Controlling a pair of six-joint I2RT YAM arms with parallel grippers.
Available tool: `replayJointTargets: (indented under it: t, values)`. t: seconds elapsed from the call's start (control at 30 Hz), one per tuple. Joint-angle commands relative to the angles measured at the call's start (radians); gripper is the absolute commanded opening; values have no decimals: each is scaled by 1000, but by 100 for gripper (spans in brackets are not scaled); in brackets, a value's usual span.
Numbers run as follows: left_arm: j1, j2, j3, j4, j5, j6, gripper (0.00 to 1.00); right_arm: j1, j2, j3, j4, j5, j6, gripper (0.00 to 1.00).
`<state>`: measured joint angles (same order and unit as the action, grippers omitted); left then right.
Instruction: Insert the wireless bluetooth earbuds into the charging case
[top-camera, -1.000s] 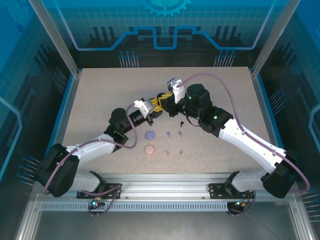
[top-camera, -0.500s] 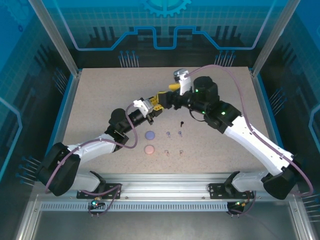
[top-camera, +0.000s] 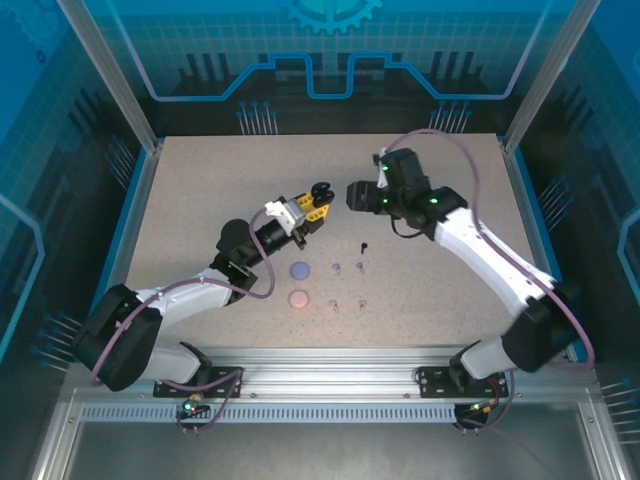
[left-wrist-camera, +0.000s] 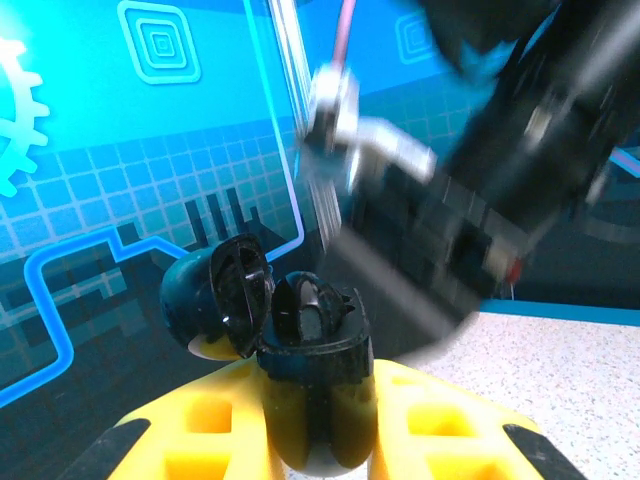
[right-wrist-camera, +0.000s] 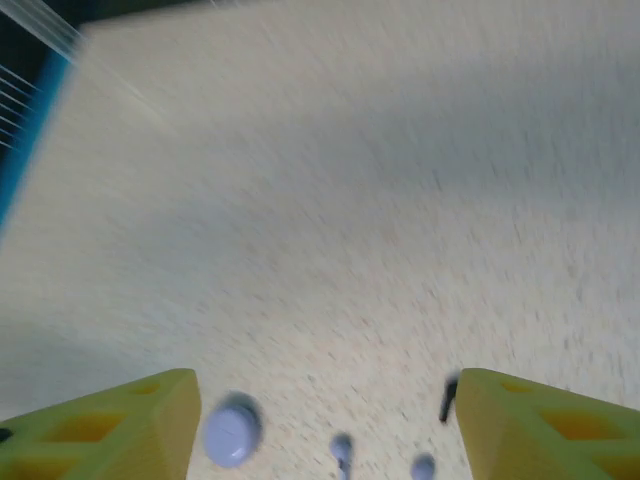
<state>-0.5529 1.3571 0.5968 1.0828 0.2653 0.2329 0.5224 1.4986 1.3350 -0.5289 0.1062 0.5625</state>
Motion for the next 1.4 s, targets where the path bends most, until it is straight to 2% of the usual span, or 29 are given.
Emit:
replayJointTargets:
  t: [0.0,0.23,0.5,1.37]
  values:
    - [-8,-12,-17,45,-12,-20,0,9,92,-2,-117,63,72,66]
    - [-7,-32,-27,45,-11,-15,0,31,291,8,-138,98,132,55]
    - [-8,-33,-45,56,-15,-9,0,35,417,34,-135,110,171,48]
    - [-7,0,-49,99,-20,-9,0,17,545,89,-129,123,182,38]
